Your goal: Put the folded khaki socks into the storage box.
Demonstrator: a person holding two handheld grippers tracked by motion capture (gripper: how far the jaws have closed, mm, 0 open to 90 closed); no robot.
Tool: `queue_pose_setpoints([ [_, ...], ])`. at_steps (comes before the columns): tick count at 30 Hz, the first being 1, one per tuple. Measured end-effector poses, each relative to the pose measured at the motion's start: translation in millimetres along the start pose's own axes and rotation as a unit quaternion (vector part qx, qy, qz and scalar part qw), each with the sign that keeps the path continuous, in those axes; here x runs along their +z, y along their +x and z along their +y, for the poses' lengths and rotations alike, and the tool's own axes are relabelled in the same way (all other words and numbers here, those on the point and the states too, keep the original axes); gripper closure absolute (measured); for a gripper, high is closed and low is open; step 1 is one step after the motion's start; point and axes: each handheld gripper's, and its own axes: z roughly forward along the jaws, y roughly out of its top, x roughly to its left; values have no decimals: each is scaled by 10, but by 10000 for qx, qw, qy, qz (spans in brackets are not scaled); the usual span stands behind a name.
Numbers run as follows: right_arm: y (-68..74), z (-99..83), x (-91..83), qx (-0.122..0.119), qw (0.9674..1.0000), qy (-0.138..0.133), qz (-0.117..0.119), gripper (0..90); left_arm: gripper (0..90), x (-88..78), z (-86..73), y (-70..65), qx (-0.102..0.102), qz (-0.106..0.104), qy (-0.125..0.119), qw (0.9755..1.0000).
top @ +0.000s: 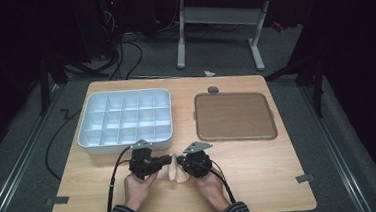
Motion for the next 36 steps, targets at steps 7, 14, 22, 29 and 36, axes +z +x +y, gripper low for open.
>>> queue_pose_setpoints([
  [7,42,15,21,-82,10000,24,20,876,866,-14,-1,-2,45,-29,-4,10000],
  [14,89,43,42,-199,9998,54,50,872,867,-31,1,18,83,-14,-8,10000],
  [22,80,73,-112,-183,9997,-163,-38,792,866,-88,10,12,23,138,-43,9999],
  [29,-7,-10,-376,48,9984,-498,-254,681,866,-64,12,-11,-11,184,-25,9998],
  [36,-106,-165,-383,306,9986,-361,-246,644,866,-50,89,-105,157,273,2,9995],
])
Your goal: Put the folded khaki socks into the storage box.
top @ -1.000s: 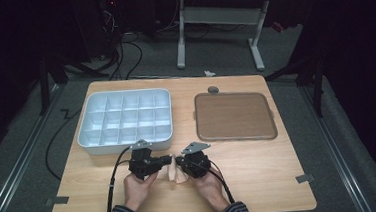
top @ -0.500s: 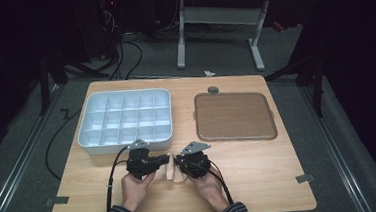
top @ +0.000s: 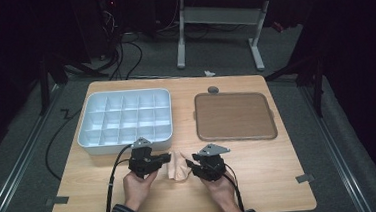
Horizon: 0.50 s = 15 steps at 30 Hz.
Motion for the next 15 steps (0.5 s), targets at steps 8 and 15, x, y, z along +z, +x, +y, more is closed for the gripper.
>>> queue_pose_setpoints([
  [8,-14,-91,135,39,9995,320,61,698,866,37,20,-37,33,-26,67,10000],
  [15,1,-86,185,-49,9993,353,84,774,866,71,76,-93,121,-59,91,9999],
])
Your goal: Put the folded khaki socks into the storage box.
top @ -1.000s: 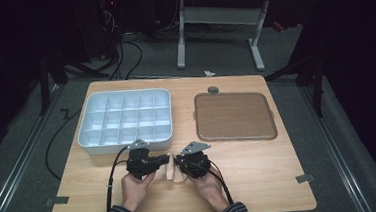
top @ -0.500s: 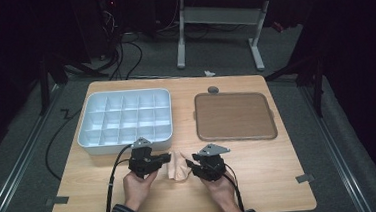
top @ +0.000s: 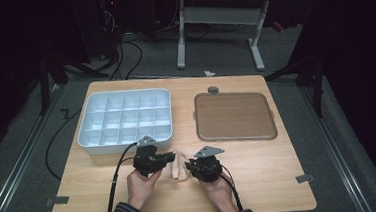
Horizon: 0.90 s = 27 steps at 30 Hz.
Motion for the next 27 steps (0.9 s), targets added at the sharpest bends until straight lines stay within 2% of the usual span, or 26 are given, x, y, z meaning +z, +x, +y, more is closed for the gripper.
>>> queue_pose_setpoints([
  [6,0,5,8,-58,10000,-4,-4,783,864,41,12,2,-66,-126,-9,9999],
  [14,8,27,19,-105,9999,58,15,786,863,68,20,12,-40,-220,-73,9997],
  [17,31,58,40,-218,9997,95,13,788,863,73,27,3,-9,-227,-75,9997],
  [27,88,95,93,-295,9994,102,166,789,863,94,30,21,13,-260,-84,9996],
])
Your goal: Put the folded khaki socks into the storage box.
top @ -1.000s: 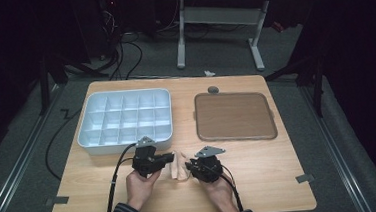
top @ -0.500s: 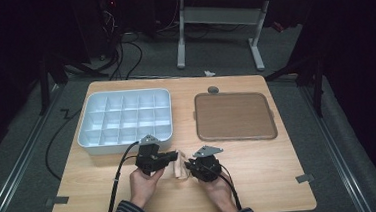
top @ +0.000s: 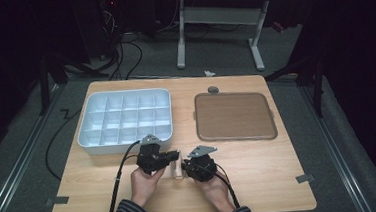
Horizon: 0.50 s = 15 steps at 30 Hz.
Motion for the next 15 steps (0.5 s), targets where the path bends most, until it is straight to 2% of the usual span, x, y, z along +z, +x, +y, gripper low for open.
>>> queue_pose_setpoints([
  [10,21,8,22,-9,9999,-13,120,784,862,61,-5,14,-10,-18,73,10000],
  [15,30,7,4,-55,10000,-22,68,736,861,119,-22,28,61,135,201,9997],
])
